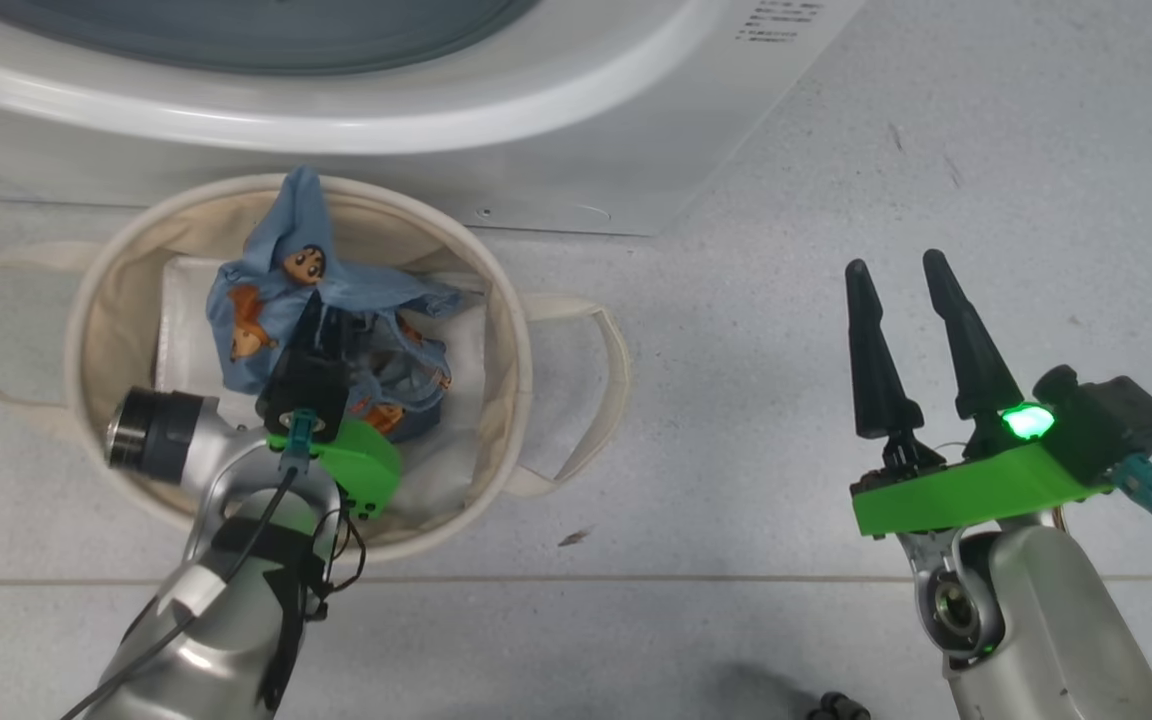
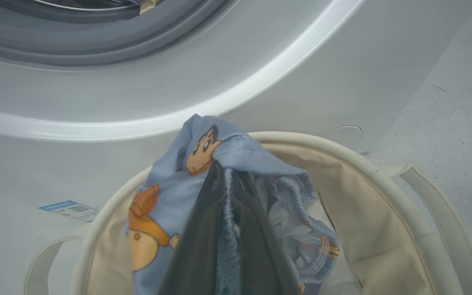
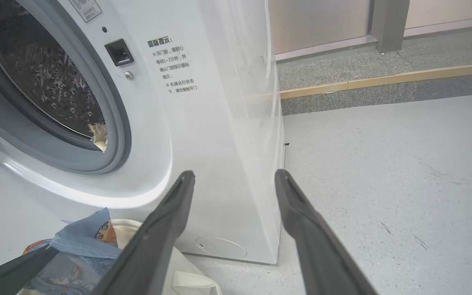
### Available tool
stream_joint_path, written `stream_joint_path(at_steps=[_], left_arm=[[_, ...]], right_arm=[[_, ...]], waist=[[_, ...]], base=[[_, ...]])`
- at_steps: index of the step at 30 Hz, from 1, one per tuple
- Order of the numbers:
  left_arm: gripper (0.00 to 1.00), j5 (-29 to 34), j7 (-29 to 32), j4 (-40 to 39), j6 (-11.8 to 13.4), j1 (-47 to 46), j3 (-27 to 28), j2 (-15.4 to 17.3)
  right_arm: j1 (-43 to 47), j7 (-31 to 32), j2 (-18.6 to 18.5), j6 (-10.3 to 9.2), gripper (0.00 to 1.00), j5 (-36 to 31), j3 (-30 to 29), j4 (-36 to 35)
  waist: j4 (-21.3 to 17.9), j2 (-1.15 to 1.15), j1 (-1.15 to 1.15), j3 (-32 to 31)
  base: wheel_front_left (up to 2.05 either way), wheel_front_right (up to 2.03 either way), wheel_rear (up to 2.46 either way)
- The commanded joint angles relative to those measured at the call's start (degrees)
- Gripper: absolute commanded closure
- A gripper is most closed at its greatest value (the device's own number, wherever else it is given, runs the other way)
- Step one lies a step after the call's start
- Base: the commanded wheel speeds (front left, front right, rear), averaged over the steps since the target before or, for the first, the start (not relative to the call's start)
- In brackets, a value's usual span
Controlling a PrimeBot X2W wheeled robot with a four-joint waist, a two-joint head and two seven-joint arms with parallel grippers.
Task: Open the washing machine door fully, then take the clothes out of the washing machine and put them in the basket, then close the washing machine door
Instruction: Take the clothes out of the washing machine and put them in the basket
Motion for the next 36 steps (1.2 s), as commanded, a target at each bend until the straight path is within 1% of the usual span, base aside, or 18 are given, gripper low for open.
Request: stream_joint_path(at_steps=[1, 8, 9, 10, 11, 15, 21, 27, 36], left_arm=[[1.00, 0.64, -0.27, -0.72, -0.23, -0.63, 1.50, 0.79], [1.00, 0.04, -0.27, 1.80, -0.78, -0.86, 2.11, -0.12], [0.98, -0.08, -0.27, 2.58, -0.75, -0.79, 2.25, -0.26], [0.30, -0.16, -0.27, 3.38, -0.84, -0.77, 2.28, -0.42], [0.00, -0.22, -0.27, 3.99, -1.00, -0.77, 2.27, -0.59], [0.00, -0.64, -0.27, 4.33, -1.24, -0.47, 2.67, -1.12], [0.00, -1.00, -0.27, -0.38, -1.41, 2.28, 3.41, -1.53], [0.00, -1.54, -0.27, -10.56, -1.17, 6.45, 5.03, -2.07], [0.00, -1.03, -0.27, -27.43, -0.88, 15.86, 7.05, -2.49]], right_arm=[[-0.12, -0.70, 0.07, 0.05, 0.00, 0.61, 0.88, -1.87], [-0.53, -0.70, 0.07, 0.05, 0.00, 0.75, 1.46, -1.74], [-0.54, -0.70, 0.07, 0.05, 0.00, 0.70, 1.53, -1.71], [-0.53, -0.70, 0.07, 0.05, 0.00, 0.63, 1.56, -1.67], [-0.50, -0.70, 0.07, 0.05, 0.00, 0.57, 1.55, -1.63], [-0.23, -0.70, 0.07, 0.05, 0.00, 0.25, 1.56, -1.46], [0.28, -0.70, 0.07, 0.05, 0.00, -0.04, 1.55, -1.21], [0.69, -0.70, 0.07, 0.05, 0.00, -0.45, 1.03, -1.31], [2.66, -0.70, 0.07, 0.05, 0.00, -1.09, 0.73, -1.90]], waist=[[-0.25, 0.00, 0.00, 0.30], [0.05, 0.00, 0.00, 0.28], [0.16, 0.00, 0.00, 0.16], [0.31, 0.00, 0.00, 0.01], [0.49, 0.00, 0.00, -0.20], [1.25, 0.00, 0.00, -1.32], [2.70, 0.00, 0.00, -3.87], [4.96, 0.00, 0.00, -7.24], [8.15, 0.00, 0.00, -13.80]], base=[[0.00, 0.00, 0.00], [0.00, 0.00, 0.00], [0.00, 0.00, 0.00], [0.00, 0.00, 0.00], [0.00, 0.00, 0.00], [0.00, 0.00, 0.00], [0.00, 0.00, 0.00], [0.00, 0.00, 0.00], [0.00, 0.00, 0.00]])
